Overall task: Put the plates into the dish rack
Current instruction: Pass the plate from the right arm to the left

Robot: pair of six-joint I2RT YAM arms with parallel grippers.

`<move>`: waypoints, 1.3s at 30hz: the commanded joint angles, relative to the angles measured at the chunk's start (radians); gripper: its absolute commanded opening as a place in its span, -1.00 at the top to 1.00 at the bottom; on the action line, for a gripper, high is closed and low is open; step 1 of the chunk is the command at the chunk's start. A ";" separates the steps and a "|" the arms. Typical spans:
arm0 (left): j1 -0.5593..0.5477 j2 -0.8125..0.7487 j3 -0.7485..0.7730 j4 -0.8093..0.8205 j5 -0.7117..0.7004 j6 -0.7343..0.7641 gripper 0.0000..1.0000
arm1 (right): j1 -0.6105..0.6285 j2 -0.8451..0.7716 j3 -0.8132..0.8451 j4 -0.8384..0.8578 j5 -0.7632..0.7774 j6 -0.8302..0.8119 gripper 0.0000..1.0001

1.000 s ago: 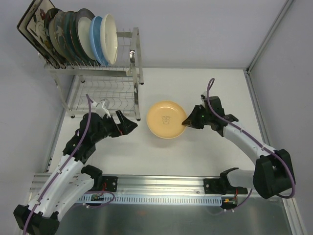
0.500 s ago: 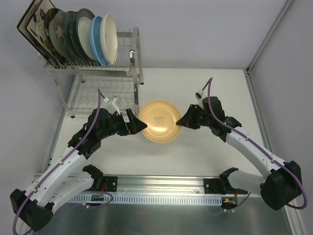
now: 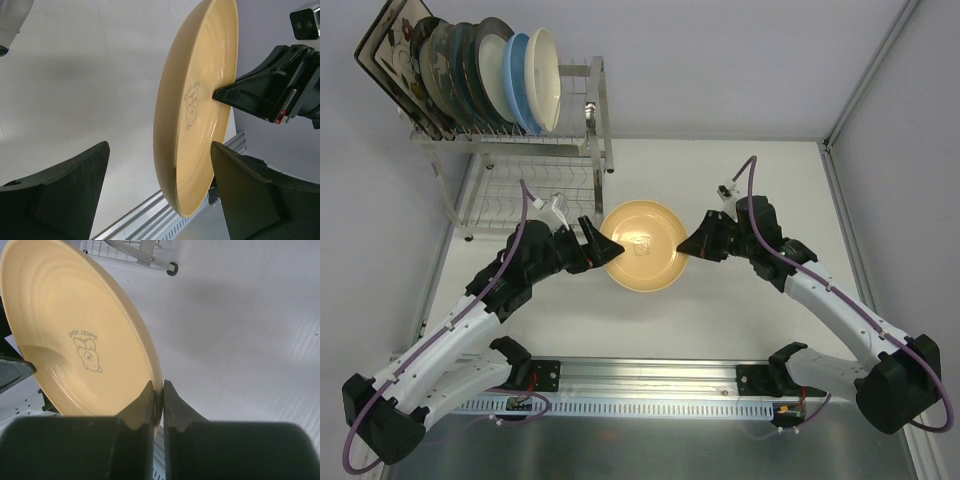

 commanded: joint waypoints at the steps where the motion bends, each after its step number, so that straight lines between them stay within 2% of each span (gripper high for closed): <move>1: -0.019 0.012 0.026 0.061 -0.026 -0.030 -0.64 | 0.010 -0.032 0.057 0.073 -0.040 -0.012 0.99; 6: -0.036 0.028 0.030 0.076 -0.029 -0.027 -0.45 | 0.011 -0.024 0.058 0.084 -0.055 -0.013 0.99; 13: -0.052 0.035 0.030 0.095 -0.029 -0.013 -0.04 | 0.010 -0.024 0.055 0.095 -0.071 -0.015 0.99; 18: -0.059 0.035 0.032 0.106 -0.035 -0.007 0.19 | 0.011 -0.023 0.054 0.090 -0.075 -0.022 0.99; 24: -0.061 0.029 0.027 0.110 -0.037 0.004 0.40 | 0.011 -0.023 0.051 0.084 -0.071 -0.021 0.85; 26: -0.062 0.026 0.026 0.112 -0.037 0.005 0.67 | 0.010 -0.023 0.051 0.081 -0.071 -0.027 0.78; 32: -0.062 0.008 0.024 0.113 -0.044 0.019 0.77 | 0.010 -0.029 0.048 0.063 -0.069 -0.045 0.39; 35: -0.062 0.000 0.027 0.113 -0.043 0.033 0.86 | 0.011 -0.037 0.042 0.058 -0.066 -0.050 0.08; 36: -0.064 -0.001 0.030 0.113 -0.046 0.047 0.88 | 0.011 -0.038 0.041 0.054 -0.063 -0.055 -0.13; 39: -0.062 -0.018 0.036 0.113 -0.063 0.070 0.92 | 0.011 -0.053 0.054 0.012 -0.013 -0.081 -0.45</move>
